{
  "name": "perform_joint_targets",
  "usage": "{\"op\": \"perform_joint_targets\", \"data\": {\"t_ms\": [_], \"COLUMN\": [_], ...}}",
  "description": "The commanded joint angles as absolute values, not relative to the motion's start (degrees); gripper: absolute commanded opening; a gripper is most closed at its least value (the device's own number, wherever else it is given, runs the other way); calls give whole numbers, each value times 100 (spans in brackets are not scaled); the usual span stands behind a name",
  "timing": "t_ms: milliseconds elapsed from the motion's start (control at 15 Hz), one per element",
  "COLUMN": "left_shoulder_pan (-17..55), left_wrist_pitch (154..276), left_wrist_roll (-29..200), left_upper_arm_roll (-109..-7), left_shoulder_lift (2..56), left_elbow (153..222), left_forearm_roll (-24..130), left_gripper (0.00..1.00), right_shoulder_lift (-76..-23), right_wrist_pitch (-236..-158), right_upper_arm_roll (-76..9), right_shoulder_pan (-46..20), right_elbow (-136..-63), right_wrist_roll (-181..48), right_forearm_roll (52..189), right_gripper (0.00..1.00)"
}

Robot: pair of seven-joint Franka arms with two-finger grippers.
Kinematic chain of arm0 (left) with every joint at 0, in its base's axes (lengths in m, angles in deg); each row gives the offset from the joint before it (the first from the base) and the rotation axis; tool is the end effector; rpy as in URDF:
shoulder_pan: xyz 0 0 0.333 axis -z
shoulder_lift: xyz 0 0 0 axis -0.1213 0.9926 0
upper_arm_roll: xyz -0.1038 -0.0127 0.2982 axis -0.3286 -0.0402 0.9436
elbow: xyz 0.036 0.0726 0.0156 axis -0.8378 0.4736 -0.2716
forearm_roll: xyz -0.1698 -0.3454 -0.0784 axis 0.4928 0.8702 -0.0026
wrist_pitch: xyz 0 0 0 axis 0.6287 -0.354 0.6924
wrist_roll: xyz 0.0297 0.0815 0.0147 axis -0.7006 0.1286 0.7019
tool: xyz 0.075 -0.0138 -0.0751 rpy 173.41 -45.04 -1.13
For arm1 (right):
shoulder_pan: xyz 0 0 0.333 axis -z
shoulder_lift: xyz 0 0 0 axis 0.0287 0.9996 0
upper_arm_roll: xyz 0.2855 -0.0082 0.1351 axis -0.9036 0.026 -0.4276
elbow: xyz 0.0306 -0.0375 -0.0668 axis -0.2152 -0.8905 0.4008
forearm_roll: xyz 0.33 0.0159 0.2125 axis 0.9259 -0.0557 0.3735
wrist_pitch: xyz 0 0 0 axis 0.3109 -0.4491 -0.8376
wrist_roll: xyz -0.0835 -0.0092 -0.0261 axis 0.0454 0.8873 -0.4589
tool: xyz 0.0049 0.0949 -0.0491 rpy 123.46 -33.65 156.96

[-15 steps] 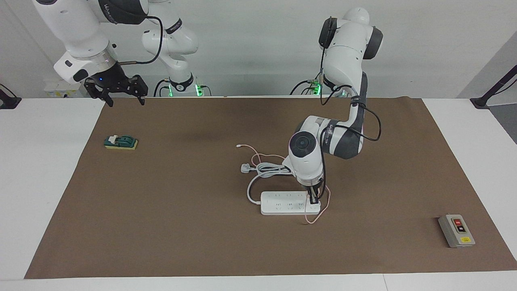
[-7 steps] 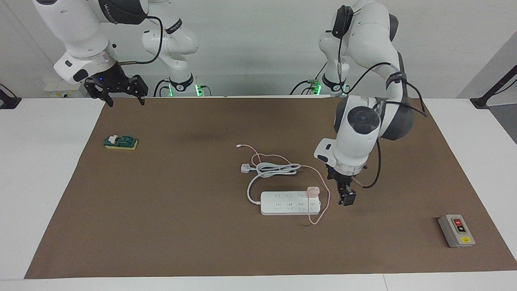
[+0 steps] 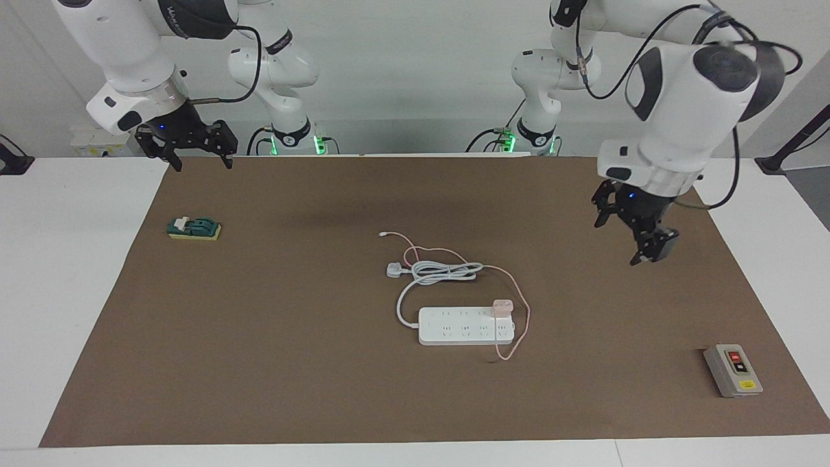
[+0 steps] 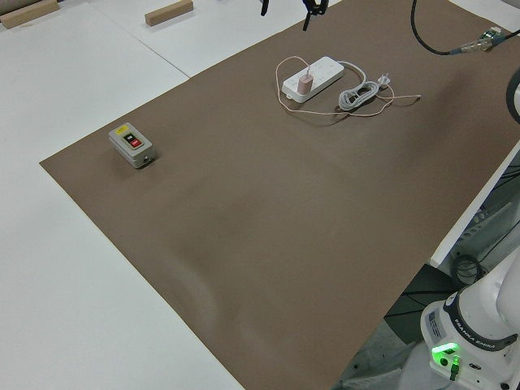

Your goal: Plug charger into power strip

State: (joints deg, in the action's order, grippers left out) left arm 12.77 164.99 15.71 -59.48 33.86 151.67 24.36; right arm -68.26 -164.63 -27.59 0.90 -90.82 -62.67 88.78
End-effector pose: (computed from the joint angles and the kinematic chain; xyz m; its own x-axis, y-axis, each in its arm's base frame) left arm 0.6215 -0.0973 0.6109 0.4377 -0.8987 -0.0274 -0.8988 -0.4365 -0.0399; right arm 0.5240 -0.0134 0.6137 0.9927 0.0563 -0.1071 0.0579 -0.9983 0.0114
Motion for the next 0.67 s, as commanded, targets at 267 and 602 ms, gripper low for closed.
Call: {"op": "perform_joint_targets", "data": {"t_ms": [267, 602], "left_shoulder_pan": [741, 820], "left_wrist_pitch": [15805, 15225], "left_wrist_roll": [3688, 6083], "left_upper_arm_roll": [-5874, -5890], "left_shoulder_lift": [2347, 2022], "left_elbow": [15523, 15812], "left_forearm_roll": [2525, 2499], "left_gripper": [100, 100], "right_shoulder_lift": [-6864, -6864], "right_wrist_pitch": [-16407, -16407], "right_upper_arm_roll": [-2772, -2772], "right_shoulder_pan": [152, 152], "right_elbow": [-9090, -9090], "right_wrist_roll": [-6377, -6377], "right_forearm_roll": [8967, 8967], "right_gripper": [100, 100]}}
